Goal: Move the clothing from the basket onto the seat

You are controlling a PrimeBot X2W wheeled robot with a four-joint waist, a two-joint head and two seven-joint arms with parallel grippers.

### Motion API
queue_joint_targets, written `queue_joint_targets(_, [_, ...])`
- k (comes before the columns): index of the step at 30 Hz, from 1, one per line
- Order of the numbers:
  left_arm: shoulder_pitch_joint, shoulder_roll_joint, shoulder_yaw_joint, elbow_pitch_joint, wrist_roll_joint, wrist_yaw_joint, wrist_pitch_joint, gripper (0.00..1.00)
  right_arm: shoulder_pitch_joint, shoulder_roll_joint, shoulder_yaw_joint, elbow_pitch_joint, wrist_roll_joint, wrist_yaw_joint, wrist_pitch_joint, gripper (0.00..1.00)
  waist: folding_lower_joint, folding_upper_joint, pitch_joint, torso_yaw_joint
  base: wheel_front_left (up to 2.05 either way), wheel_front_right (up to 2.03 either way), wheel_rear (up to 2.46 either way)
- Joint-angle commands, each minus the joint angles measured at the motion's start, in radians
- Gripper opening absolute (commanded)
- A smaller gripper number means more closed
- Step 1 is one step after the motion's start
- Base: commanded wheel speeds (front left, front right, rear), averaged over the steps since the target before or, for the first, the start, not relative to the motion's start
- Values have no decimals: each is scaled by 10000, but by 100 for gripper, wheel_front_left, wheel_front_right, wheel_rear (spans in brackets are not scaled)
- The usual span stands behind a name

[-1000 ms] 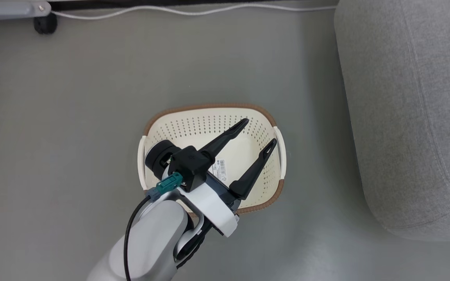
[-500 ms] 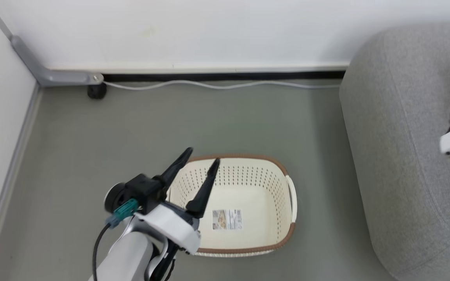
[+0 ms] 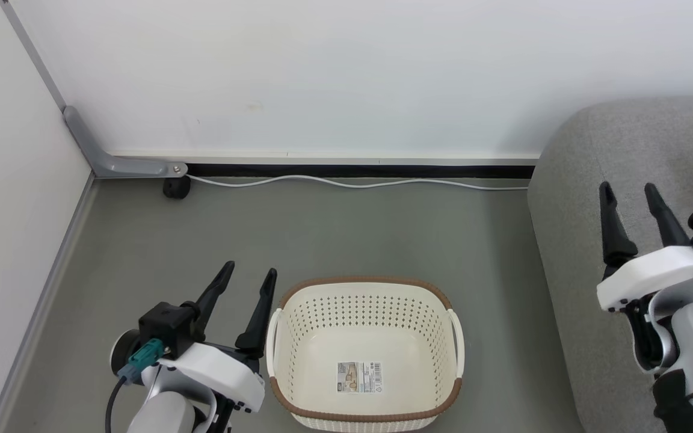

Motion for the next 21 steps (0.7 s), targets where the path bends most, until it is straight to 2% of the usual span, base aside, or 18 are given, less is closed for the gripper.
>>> queue_joint_targets(1, [-104,105,569,-192,156,0,-59,100,183,5,292,-353,-1,31,-103,100,0,-1,-72,18,0,0,0])
queue_joint_targets(9, [213,-36,1603,-120,744,33,-59,100,1151,311,544,-899,-128,31,-103,100,0,-1,-277,73,0,0,0])
queue_joint_targets(21, [904,-202,2812,-130,1222,186,-59,100,2169,686,195,-1660,-752,31,-103,100,0,-1,-377,11,0,0,0])
